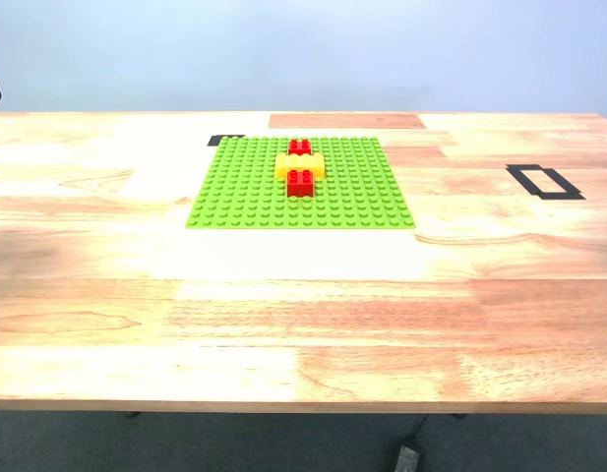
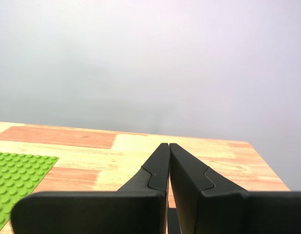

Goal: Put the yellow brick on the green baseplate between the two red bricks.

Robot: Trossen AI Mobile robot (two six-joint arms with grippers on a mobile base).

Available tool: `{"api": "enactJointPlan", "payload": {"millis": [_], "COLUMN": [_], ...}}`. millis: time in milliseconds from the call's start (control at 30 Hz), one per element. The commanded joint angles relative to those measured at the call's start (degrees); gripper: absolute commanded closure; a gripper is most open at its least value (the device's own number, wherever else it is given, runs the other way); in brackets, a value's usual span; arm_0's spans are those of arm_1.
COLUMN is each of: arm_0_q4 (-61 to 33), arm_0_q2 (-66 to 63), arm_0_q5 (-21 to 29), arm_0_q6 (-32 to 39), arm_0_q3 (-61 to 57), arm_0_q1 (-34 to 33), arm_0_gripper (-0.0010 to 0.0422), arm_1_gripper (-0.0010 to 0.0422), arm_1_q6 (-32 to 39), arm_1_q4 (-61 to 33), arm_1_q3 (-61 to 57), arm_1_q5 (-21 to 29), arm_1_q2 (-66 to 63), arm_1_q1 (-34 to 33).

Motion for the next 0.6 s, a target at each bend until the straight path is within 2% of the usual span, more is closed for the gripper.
{"api": "enactJointPlan", "payload": {"millis": [33, 600], "arm_0_q4": [0.0, 0.0], "arm_0_q2": [0.0, 0.0], "arm_0_q5": [0.0, 0.0], "arm_0_q6": [0.0, 0.0], "arm_0_q3": [0.1, 0.1], "arm_0_q1": [0.0, 0.0], "arm_0_gripper": [0.0412, 0.0413], "arm_1_gripper": [0.0413, 0.0413], "arm_1_q6": [-0.4, -0.3], "arm_1_q4": [0.0, 0.0], "arm_1_q3": [0.0, 0.0], "arm_1_q5": [0.0, 0.0], "arm_1_q2": [0.0, 0.0], "arm_1_q1": [0.0, 0.0]}}
